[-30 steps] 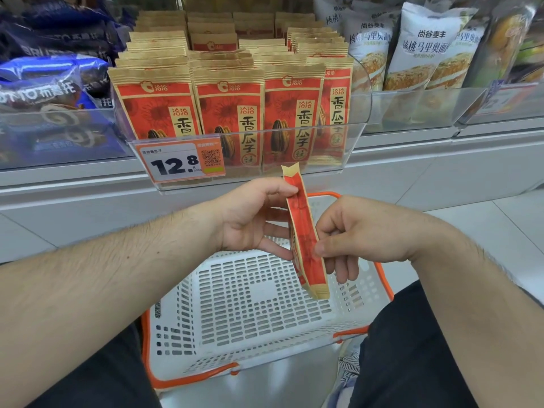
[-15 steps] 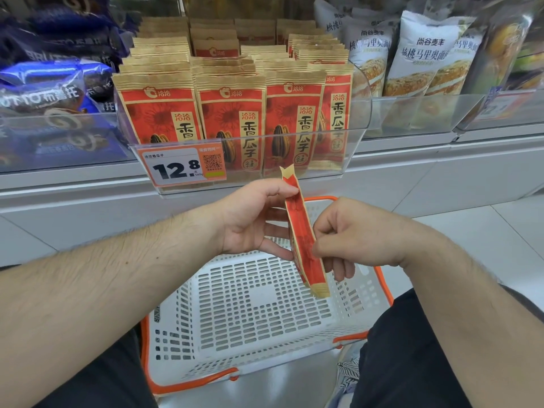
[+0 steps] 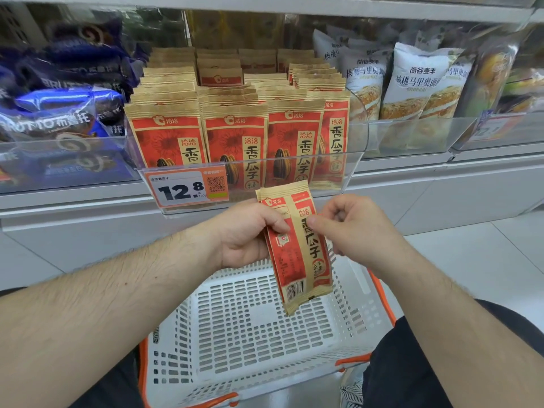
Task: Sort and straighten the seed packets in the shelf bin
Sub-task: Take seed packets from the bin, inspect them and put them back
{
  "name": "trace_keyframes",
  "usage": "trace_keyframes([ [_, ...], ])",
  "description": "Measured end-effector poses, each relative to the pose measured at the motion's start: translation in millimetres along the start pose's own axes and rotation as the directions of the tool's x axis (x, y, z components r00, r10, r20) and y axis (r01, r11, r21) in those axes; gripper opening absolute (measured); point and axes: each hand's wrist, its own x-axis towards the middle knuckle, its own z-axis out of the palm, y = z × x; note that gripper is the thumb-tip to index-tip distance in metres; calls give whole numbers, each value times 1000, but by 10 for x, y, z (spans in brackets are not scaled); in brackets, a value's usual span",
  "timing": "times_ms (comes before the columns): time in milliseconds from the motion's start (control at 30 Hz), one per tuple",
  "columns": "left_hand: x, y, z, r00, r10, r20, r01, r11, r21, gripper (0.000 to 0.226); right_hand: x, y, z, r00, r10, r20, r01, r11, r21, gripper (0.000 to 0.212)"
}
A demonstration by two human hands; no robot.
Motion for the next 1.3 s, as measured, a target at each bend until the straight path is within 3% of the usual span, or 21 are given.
trace_keyframes([
  [67, -18, 16, 0, 999, 16, 43, -16, 1000, -7, 41, 29, 12, -13, 996, 8, -90, 3, 992, 123, 25],
  [167, -64, 47, 3, 993, 29, 115, -33, 999, 28, 47, 5, -14, -31, 999, -16, -31, 25, 952, 304, 17],
  [300, -91, 68, -11, 985, 64, 161, -74, 996, 57, 50, -40, -37, -29, 993, -115, -15, 113, 931, 348, 9],
  [467, -33, 102, -30, 982, 187, -22, -187, 982, -10, 35, -16, -31, -34, 996, -79, -48, 92, 913, 398, 16],
  [667, -25, 133, -53, 947, 264, -183, -274, 961, -29, 29, -21, -29, -15, 997, -76, 7, 69, 931, 358, 25],
  [833, -42, 123, -28, 952, 247, -183, -267, 959, -97, 53, -13, -52, -5, 990, -132, -45, 139, 893, 427, 31],
  [1033, -36, 119, -21, 957, 235, -172, -254, 962, -98, 42, 5, -21, -11, 990, -139, -24, 133, 862, 490, 29],
  [1100, -32, 119, -22, 953, 247, -175, -257, 966, -36, 24, 12, -15, -10, 990, -141, -30, 137, 861, 489, 30],
  [1167, -37, 121, 2, 929, 289, -231, -264, 955, 131, 10, 19, -2, 0, 989, -144, -38, 146, 877, 457, 30],
  [1233, -21, 91, -7, 871, 395, -293, -277, 886, 373, 9, 19, 16, 26, 985, -169, -45, 173, 910, 377, 33],
  [1300, -4, 55, -29, 835, 487, -255, -295, 789, 539, 27, 11, 33, 59, 978, -204, -40, 207, 935, 288, 35],
])
